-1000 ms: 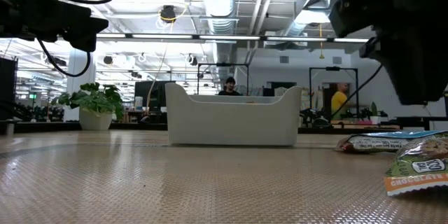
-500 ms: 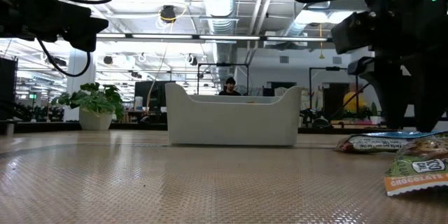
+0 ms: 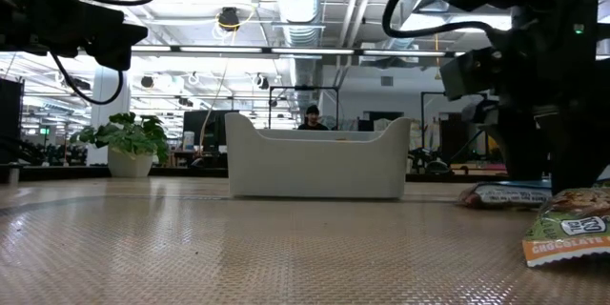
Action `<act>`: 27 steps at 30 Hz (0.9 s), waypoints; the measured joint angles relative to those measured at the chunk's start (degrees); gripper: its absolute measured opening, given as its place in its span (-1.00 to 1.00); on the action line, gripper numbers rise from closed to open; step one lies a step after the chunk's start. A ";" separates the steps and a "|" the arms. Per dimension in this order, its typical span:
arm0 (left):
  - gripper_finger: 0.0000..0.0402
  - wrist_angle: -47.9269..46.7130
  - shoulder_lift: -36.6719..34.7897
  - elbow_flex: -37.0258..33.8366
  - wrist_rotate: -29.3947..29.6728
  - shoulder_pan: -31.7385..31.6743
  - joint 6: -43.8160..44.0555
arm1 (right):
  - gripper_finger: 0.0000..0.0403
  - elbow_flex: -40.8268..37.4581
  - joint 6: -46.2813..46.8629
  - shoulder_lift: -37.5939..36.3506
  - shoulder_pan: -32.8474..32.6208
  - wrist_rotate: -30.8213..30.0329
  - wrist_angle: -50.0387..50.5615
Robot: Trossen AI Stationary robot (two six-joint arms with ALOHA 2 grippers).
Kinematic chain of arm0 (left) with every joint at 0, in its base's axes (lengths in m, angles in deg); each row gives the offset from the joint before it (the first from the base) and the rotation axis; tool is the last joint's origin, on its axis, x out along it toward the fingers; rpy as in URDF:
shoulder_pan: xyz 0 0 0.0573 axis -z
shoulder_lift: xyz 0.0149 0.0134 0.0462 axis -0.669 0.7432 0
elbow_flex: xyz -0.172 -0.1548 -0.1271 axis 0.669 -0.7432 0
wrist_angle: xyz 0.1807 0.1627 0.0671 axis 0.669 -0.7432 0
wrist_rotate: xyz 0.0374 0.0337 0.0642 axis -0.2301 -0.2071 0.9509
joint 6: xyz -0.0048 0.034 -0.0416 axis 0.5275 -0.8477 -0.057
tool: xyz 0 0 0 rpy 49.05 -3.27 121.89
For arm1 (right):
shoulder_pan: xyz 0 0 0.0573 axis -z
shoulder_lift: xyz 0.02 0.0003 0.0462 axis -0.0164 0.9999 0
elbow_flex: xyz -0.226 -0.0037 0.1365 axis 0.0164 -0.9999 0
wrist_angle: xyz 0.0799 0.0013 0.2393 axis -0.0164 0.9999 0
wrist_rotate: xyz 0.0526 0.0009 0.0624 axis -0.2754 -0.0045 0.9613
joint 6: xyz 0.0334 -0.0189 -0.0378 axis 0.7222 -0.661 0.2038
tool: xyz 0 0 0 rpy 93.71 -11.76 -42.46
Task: Pick and place Granola Bars by type
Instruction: Put the red granola bar into the transparent bin
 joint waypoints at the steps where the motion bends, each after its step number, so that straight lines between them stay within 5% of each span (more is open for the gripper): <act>1: -0.08 0.00 -0.02 -0.01 0.02 0.00 -0.01 | -0.10 0.01 0.01 -0.05 0.01 0.09 0.00; 14: -0.08 -0.01 -0.01 -0.01 0.01 0.00 -0.01 | -0.64 -0.01 3.00 -0.05 0.25 0.18 -0.64; 27: -0.08 0.00 0.00 0.00 0.00 0.00 -0.01 | -0.70 -0.09 19.15 -0.99 0.55 -3.24 -3.51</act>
